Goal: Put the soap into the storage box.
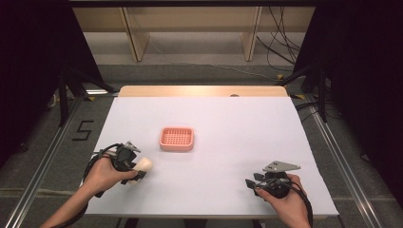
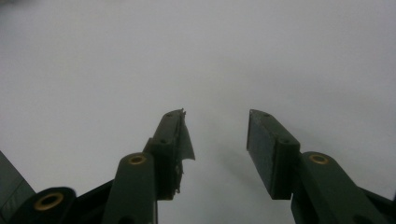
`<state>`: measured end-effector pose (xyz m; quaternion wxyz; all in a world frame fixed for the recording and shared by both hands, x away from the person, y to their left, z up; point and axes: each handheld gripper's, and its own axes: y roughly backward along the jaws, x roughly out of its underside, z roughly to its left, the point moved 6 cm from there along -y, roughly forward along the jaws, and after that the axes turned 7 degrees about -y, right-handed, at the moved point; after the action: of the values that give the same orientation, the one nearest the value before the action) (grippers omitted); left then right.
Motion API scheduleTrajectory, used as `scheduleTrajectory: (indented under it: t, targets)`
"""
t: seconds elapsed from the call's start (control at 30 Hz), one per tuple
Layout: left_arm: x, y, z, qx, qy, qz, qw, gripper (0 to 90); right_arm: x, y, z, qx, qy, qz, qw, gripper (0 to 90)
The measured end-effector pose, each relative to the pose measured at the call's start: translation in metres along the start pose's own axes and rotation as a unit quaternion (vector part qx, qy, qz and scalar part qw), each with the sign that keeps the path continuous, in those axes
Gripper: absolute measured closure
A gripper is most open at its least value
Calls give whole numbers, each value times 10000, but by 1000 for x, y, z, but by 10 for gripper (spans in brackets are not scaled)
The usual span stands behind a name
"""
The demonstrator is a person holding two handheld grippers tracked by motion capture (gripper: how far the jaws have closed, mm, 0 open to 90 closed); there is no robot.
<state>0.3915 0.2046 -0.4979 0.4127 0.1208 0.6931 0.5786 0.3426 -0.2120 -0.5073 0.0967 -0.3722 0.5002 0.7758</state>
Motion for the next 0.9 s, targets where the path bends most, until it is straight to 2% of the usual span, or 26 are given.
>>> scheduleTrajectory:
  t: [0.03, 0.07, 0.4, 0.43, 0.47, 0.53, 0.67, 0.7, 0.77, 0.9]
  targets:
    - [0, 2, 1, -1, -73, 72, 9999, 488, 0, 0, 0, 2, -13, 5, 10000, 569]
    - [-1, 1, 0, 22, -22, -4, 10000, 488, 0, 0, 0, -2, -15, 4, 10000, 569]
    - [-9, 2, -2, -38, -8, -150, 9999, 488, 0, 0, 0, -2, -13, 3, 10000, 569]
    - [-8, 3, -2, -12, -73, -99, 9999, 488, 0, 0, 0, -3, 1, 1, 10000, 569]
    - [-9, 3, -2, 0, -73, -136, 9999, 488, 0, -1, -1, -7, 114, -19, 9999, 569]
    - [-10, 3, -2, -16, -97, -139, 9999, 488, 0, -1, 0, -25, -23, -29, 10000, 569]
    - [-12, 4, -2, -28, -93, -196, 9998, 488, 0, -1, 0, -31, -9, -25, 10000, 569]
    - [-13, 4, -2, -26, -110, -184, 9998, 488, 0, -1, -1, -12, 73, -45, 10000, 569]
    - [-13, 5, -2, -17, -109, -141, 9998, 488, 2, 0, 1, 10, -89, 58, 9999, 569]
    - [-16, 6, -1, -27, -97, -236, 9997, 488, 2, 1, 1, 13, -39, 79, 10000, 569]
